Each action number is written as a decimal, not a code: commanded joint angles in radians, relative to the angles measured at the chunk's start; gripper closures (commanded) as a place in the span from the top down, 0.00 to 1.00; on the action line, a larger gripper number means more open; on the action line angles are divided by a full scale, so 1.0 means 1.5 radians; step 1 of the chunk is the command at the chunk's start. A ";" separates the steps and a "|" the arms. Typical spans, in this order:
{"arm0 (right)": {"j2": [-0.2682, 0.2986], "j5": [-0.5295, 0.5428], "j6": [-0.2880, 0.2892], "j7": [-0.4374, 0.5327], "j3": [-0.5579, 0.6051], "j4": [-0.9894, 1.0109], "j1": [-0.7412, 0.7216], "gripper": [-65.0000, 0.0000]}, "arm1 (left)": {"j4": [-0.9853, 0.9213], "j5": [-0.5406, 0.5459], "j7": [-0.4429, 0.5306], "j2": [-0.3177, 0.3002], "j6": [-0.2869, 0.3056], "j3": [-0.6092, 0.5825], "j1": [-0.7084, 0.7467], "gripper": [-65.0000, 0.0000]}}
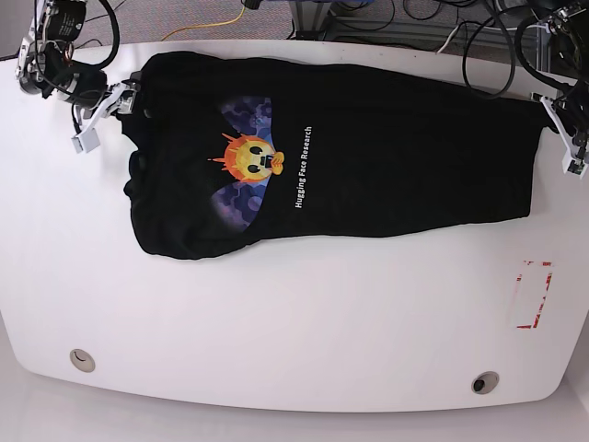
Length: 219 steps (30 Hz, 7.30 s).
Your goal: Layout the t-shirt on the table in an organized manner, then fold the t-shirt properly
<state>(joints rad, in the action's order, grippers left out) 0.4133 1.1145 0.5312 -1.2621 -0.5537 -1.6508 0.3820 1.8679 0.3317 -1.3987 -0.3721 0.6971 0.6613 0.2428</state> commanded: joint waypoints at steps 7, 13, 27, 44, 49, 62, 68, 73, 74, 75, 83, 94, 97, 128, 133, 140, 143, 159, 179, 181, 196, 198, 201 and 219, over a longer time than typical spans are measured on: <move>0.050 0.006 -0.001 0.012 -0.034 -0.006 -0.044 1.00 | 0.009 -0.005 0.002 -0.018 0.001 -0.004 0.005 0.38; 0.063 -0.033 0.001 0.011 -0.057 0.018 -0.093 1.00 | 0.009 -0.005 0.002 -0.038 0.001 -0.002 0.004 0.40; 0.040 -0.178 0.013 0.012 -0.055 0.255 -0.391 1.00 | 0.009 -0.005 0.002 -0.047 0.001 -0.024 -0.101 0.40; 0.006 -0.415 0.111 0.080 -0.055 0.502 -0.614 1.00 | 0.009 -0.005 0.002 -0.030 0.001 -0.040 -0.189 0.40; -0.009 -0.450 0.111 0.113 -0.055 0.541 -0.619 1.00 | 0.009 -0.006 0.002 -0.027 0.001 -0.040 -0.209 0.40; -0.059 -0.451 0.111 0.128 -0.055 0.565 -0.614 1.00 | 0.006 -0.006 0.002 0.006 0.001 -0.042 -0.305 0.40; -0.070 -0.451 0.111 0.128 -0.055 0.565 -0.614 0.94 | 0.004 -0.006 0.002 0.018 0.001 -0.059 -0.324 0.40; -0.074 -0.451 0.111 0.128 -0.055 0.565 -0.614 0.60 | -0.037 -0.006 0.002 0.019 0.001 -0.058 -0.326 0.40; -0.075 -0.451 0.111 0.128 -0.055 0.565 -0.613 0.49 | -0.047 -0.006 0.002 0.019 -0.002 -0.057 -0.326 0.40; -0.079 -0.451 0.111 0.128 -0.055 0.565 -0.613 0.37 | -0.057 -0.006 0.011 0.019 -0.017 -0.056 -0.325 0.40; -0.085 -0.451 0.111 0.125 -0.055 0.563 -0.597 0.00 | -0.144 -0.006 0.029 0.019 -0.081 -0.012 -0.326 0.40; -0.087 -0.451 0.111 0.125 -0.055 0.562 -0.577 0.01 | -0.291 -0.003 0.082 0.014 -0.100 0.052 -0.347 0.40; -0.087 -0.451 0.111 0.124 -0.055 0.562 -0.576 0.01 | -0.320 -0.002 0.086 0.013 -0.088 0.050 -0.349 0.43; -0.087 -0.448 0.111 0.114 -0.055 0.562 -0.577 0.00 | -0.517 -0.002 0.195 0.022 -0.025 -0.103 -0.397 0.49; -0.086 -0.448 0.111 0.114 -0.055 0.562 -0.580 0.00 | -0.517 -0.004 0.199 0.033 -0.026 -0.121 -0.409 0.06; -0.082 -0.448 0.111 0.108 -0.054 0.560 -0.597 0.00 | -0.478 -0.003 0.199 0.034 -0.026 -0.134 -0.428 0.00; -0.081 -0.448 0.111 0.097 -0.054 0.560 -0.612 0.00 | -0.431 -0.002 0.194 0.034 -0.025 -0.136 -0.440 0.00; -0.073 -0.447 0.111 -0.034 -0.055 0.363 -0.658 0.00 | -0.189 -0.001 0.078 0.049 0.001 -0.136 -0.497 0.00; -0.075 -0.296 0.111 -0.069 -0.055 0.190 -0.378 0.00 | -0.103 -0.002 0.004 0.050 0.001 -0.136 -0.225 0.01; -0.075 -0.288 0.111 -0.068 -0.055 0.188 -0.363 0.00 | -0.101 -0.002 0.004 0.057 0.001 -0.136 -0.198 0.01; -0.074 -0.289 0.111 -0.068 -0.056 0.099 -0.256 0.00 | -0.061 -0.002 0.005 0.058 0.001 -0.133 -0.063 0.01; -0.074 -0.289 0.111 -0.068 -0.056 0.097 -0.246 0.00 | -0.062 -0.002 0.005 0.058 0.001 -0.133 -0.058 0.01; -0.075 -0.289 0.111 -0.067 -0.056 0.097 -0.239 0.00 | -0.062 -0.004 0.006 0.058 0.001 -0.133 -0.059 0.03; -0.086 -0.290 0.111 -0.067 -0.056 0.097 -0.236 0.00 | -0.057 -0.001 0.002 0.058 0.001 -0.122 -0.064 0.44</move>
<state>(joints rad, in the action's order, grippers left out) 0.2687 0.6662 0.6968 -1.3724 -0.6338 -1.4868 0.0372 1.7618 0.3271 -1.3983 -0.2699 0.6971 0.4580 0.1547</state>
